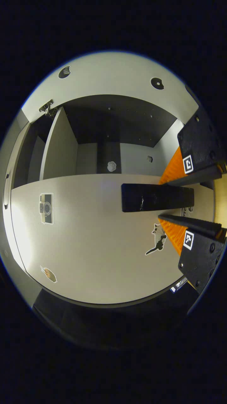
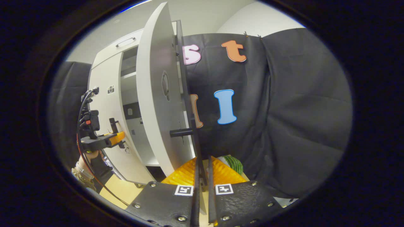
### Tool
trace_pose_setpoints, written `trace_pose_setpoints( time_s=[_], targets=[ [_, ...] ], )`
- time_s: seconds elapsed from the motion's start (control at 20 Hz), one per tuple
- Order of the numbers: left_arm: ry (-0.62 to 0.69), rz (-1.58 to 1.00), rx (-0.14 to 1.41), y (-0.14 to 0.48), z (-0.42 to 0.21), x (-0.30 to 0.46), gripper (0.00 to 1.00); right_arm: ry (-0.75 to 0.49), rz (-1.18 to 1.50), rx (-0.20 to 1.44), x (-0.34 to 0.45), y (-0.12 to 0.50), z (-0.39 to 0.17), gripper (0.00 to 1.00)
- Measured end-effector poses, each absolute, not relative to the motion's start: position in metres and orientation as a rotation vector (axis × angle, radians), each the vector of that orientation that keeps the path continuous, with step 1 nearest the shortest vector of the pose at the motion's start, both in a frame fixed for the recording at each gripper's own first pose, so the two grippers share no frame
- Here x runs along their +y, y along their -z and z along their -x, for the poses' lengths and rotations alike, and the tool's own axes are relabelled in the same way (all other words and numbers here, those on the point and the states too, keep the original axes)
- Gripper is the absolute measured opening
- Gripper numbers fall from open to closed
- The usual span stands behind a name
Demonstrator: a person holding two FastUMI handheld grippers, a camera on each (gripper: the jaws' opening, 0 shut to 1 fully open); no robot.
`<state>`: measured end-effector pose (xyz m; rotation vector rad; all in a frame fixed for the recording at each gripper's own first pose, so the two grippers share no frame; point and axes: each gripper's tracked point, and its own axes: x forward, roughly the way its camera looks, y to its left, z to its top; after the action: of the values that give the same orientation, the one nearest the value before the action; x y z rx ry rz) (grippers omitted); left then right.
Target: Open the right door of the double-door shoe cabinet with the right hand, and open the left door with the left hand.
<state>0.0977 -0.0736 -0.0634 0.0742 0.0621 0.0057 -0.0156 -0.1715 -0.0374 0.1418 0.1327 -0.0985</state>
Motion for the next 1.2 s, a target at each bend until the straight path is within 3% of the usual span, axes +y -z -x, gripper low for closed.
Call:
trace_pose_setpoints(
  time_s=[0.1, 0.3, 1.2],
  targets=[
    [-0.001, -0.087, 0.067, 0.064, -0.095, -0.073, 0.35, 0.097, -0.145, 0.132, -0.171, 0.038, 0.015, 0.11],
    [0.017, -0.059, 0.084, 0.065, -0.091, -0.073, 0.29, 0.094, -0.156, 0.129, -0.173, 0.038, 0.014, 0.11],
    [0.087, -0.016, 0.114, 0.064, -0.016, -0.052, 0.25, 0.105, -0.155, 0.134, -0.172, 0.041, 0.015, 0.11]
  ],
)
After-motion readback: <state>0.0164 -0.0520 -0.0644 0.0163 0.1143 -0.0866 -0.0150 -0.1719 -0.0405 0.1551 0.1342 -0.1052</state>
